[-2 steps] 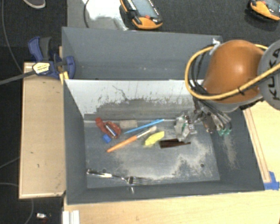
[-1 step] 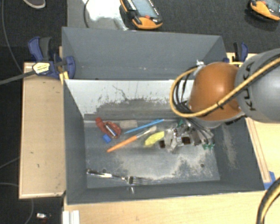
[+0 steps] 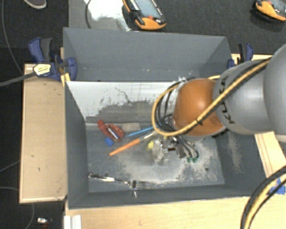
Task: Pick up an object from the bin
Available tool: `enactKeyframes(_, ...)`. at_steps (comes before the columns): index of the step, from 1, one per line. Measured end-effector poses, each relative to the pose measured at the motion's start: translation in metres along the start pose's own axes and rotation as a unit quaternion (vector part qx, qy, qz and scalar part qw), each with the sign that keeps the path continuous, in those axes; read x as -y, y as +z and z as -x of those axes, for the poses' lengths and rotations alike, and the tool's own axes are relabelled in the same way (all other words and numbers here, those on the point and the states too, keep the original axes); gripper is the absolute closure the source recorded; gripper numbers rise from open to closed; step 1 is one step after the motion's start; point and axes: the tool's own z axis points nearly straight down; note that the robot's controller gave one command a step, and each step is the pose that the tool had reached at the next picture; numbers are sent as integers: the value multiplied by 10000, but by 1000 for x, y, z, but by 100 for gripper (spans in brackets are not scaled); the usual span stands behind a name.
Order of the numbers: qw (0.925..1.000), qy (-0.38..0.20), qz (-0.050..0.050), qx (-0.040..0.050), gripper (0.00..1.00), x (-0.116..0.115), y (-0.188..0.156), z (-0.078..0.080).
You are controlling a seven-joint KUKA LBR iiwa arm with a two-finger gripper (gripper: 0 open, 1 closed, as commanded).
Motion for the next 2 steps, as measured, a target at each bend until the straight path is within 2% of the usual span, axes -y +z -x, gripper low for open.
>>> enactKeyframes(1,10000,7,1,0,100,0,0,0)
enactKeyframes(2,9948,1016,5,-5,100,16,-26,32)
